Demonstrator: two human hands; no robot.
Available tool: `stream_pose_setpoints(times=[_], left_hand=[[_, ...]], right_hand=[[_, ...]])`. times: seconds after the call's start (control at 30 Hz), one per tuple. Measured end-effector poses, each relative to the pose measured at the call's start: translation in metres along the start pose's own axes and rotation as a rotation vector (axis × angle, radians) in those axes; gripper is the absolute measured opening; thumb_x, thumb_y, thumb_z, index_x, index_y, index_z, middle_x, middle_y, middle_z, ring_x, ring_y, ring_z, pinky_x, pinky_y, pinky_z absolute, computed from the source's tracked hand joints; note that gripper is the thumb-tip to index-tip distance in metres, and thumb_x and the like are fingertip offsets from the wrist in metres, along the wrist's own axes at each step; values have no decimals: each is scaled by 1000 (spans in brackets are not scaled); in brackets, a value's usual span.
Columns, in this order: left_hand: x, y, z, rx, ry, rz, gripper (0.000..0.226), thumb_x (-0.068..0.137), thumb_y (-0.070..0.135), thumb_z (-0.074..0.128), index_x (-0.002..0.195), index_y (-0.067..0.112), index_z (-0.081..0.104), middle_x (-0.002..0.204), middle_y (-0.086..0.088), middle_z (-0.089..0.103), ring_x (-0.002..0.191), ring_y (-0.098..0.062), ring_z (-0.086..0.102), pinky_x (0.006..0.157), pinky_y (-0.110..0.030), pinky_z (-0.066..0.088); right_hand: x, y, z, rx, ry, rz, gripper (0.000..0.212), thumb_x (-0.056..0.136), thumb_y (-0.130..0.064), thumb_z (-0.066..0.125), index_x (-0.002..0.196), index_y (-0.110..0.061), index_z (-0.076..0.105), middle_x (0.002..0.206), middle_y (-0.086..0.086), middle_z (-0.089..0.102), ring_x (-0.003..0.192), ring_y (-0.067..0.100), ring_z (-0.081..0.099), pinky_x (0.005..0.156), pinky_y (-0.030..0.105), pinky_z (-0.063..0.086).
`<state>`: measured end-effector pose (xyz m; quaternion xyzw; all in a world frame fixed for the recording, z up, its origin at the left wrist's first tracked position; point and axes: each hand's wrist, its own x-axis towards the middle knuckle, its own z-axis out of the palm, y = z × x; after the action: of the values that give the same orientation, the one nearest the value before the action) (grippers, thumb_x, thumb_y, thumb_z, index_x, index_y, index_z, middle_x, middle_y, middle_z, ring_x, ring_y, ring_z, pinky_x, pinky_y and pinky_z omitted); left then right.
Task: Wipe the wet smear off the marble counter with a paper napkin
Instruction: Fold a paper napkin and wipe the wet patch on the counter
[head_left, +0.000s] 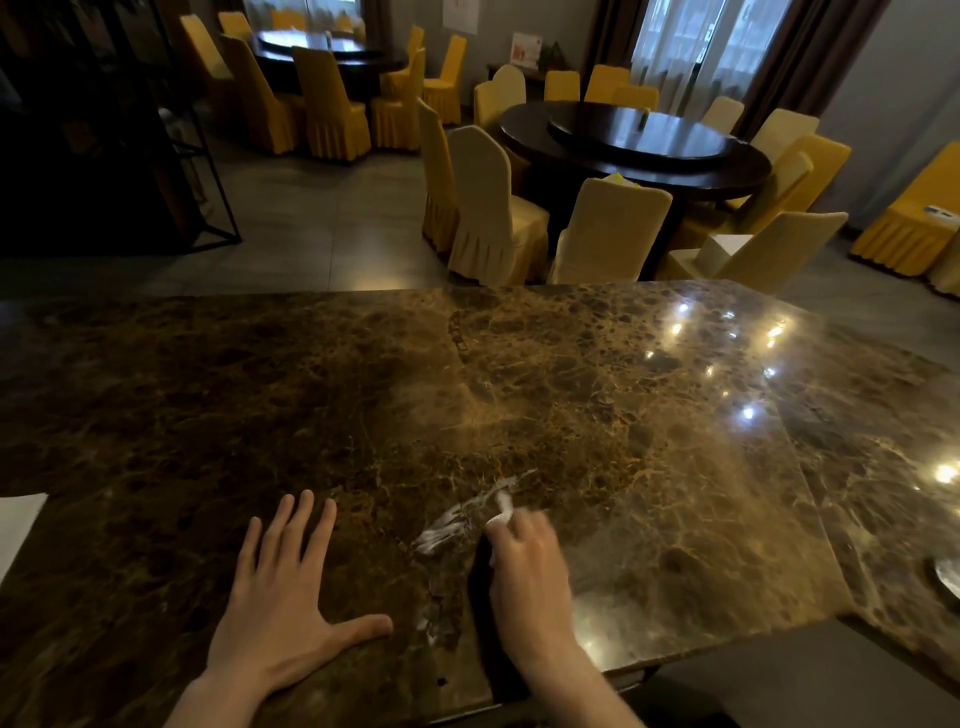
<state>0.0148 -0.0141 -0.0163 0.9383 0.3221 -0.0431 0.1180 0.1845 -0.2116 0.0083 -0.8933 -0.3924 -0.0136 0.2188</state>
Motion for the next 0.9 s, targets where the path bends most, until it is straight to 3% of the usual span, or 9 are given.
stream_pose_setpoints(times=[0.1, 0.17, 0.27, 0.37, 0.53, 0.6, 0.7, 0.8, 0.9], left_hand=[[1, 0, 0, 8, -1, -5, 148, 46, 118, 20, 156, 31, -28, 164, 5, -37, 151, -15, -38, 127, -48, -22], [1, 0, 1, 12, 0, -7, 148, 45, 118, 20, 155, 31, -29, 164, 5, -37, 150, -14, -39, 126, -47, -24], [1, 0, 0, 0, -5, -6, 148, 46, 118, 21, 155, 32, -29, 164, 5, -37, 150, -14, -40, 126, -47, -24], [0, 1, -1, 6, -7, -4, 147, 46, 118, 20, 154, 32, -30, 162, 6, -39, 150, -15, -40, 127, -47, -22], [2, 0, 0, -14, 0, -4, 147, 47, 118, 22, 155, 31, -28, 164, 5, -36, 149, -14, -40, 125, -46, -24], [2, 0, 0, 2, -4, -3, 147, 46, 118, 21, 153, 31, -31, 163, 5, -38, 148, -14, -42, 125, -46, -25], [1, 0, -1, -15, -7, -3, 148, 46, 118, 21, 154, 30, -30, 163, 5, -38, 149, -15, -40, 126, -47, -23], [1, 1, -3, -16, -18, -6, 150, 44, 119, 21, 154, 29, -30, 164, 4, -37, 150, -16, -38, 127, -49, -21], [1, 1, -4, -13, -27, -1, 152, 43, 119, 21, 154, 28, -30, 164, 3, -37, 150, -16, -39, 126, -49, -23]], right_hand=[[-28, -27, 15, 38, -124, -247, 33, 71, -20, 84, 102, -18, 71, 93, -5, 60, 86, 15, 52, 67, 24, 49], [-20, -10, 8, 21, -119, -301, 26, 76, -24, 81, 100, -24, 71, 91, -8, 58, 86, 13, 50, 65, 22, 44], [11, 34, -13, -39, 8, -43, 18, 90, -16, 67, 106, -25, 71, 100, -5, 60, 95, 14, 50, 72, 21, 39], [26, 41, -16, -45, 88, 138, 22, 93, -8, 59, 110, -18, 70, 107, 0, 61, 100, 17, 51, 77, 23, 42], [-1, 9, -1, 13, -114, -175, 19, 84, -11, 72, 100, -23, 70, 93, -6, 58, 88, 13, 49, 65, 19, 33], [21, 34, -12, 5, -21, -57, 12, 88, -14, 69, 95, -22, 73, 90, -2, 58, 88, 18, 53, 66, 24, 35], [59, 65, -23, -75, 49, 203, 19, 92, -4, 61, 101, -15, 74, 101, 4, 58, 101, 24, 52, 75, 31, 45], [69, 48, -14, -76, 46, 162, 26, 92, -1, 58, 113, -11, 70, 117, 5, 57, 109, 22, 49, 87, 32, 50], [58, 12, 5, -19, -6, -45, 22, 93, -6, 59, 112, -13, 67, 118, 1, 57, 106, 19, 48, 86, 29, 49]])
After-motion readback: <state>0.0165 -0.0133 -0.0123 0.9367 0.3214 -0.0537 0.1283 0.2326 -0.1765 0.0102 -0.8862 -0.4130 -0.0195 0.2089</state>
